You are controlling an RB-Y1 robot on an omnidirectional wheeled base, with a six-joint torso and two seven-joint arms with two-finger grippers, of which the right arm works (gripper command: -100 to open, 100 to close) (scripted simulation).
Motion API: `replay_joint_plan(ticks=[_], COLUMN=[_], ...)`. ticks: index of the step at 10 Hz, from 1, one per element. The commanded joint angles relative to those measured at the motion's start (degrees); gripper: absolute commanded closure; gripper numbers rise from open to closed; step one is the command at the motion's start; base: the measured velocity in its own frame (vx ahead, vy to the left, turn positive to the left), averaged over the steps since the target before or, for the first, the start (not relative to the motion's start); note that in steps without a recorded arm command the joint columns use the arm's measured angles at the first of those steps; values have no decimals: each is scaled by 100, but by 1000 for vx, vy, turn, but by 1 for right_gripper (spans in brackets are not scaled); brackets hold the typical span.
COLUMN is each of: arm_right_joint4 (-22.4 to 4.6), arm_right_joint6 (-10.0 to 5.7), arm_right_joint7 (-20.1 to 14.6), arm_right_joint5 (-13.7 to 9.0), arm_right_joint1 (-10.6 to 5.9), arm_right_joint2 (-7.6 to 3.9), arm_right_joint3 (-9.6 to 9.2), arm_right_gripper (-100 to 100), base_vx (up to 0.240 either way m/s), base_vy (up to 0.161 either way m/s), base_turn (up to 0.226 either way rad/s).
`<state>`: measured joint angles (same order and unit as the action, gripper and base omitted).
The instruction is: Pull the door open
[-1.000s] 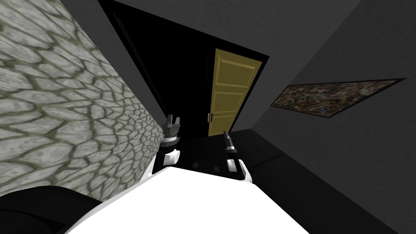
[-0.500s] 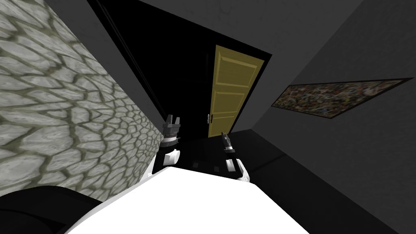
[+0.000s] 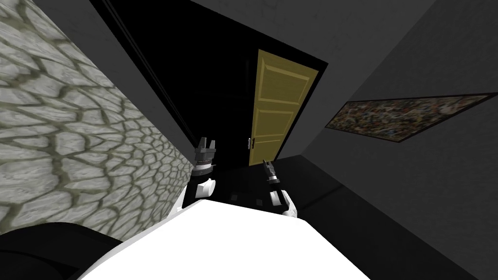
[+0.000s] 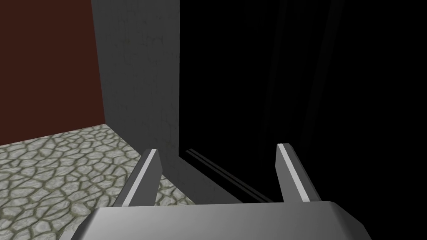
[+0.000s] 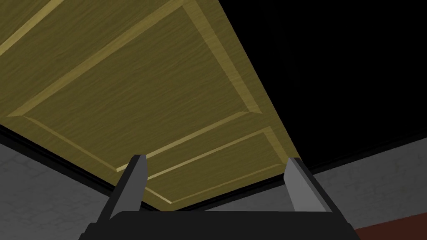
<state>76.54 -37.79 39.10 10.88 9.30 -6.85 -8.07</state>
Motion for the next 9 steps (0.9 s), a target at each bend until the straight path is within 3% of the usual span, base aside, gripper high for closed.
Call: replay_joint_plan(ticks=[1, 9], arm_right_joint4=[-246, -1294], arm_right_joint6=[-70, -374], arm_right_joint7=[218, 1155], arm_right_joint5=[30, 165], arm_right_joint1=[-108, -528], arm_right_joint2=[-5, -59], arm_right_joint3=[-23, -141], arm_right_gripper=[-100, -100], base_vx=[104, 92], base_vy=[30, 28], base_turn=[-23, -24])
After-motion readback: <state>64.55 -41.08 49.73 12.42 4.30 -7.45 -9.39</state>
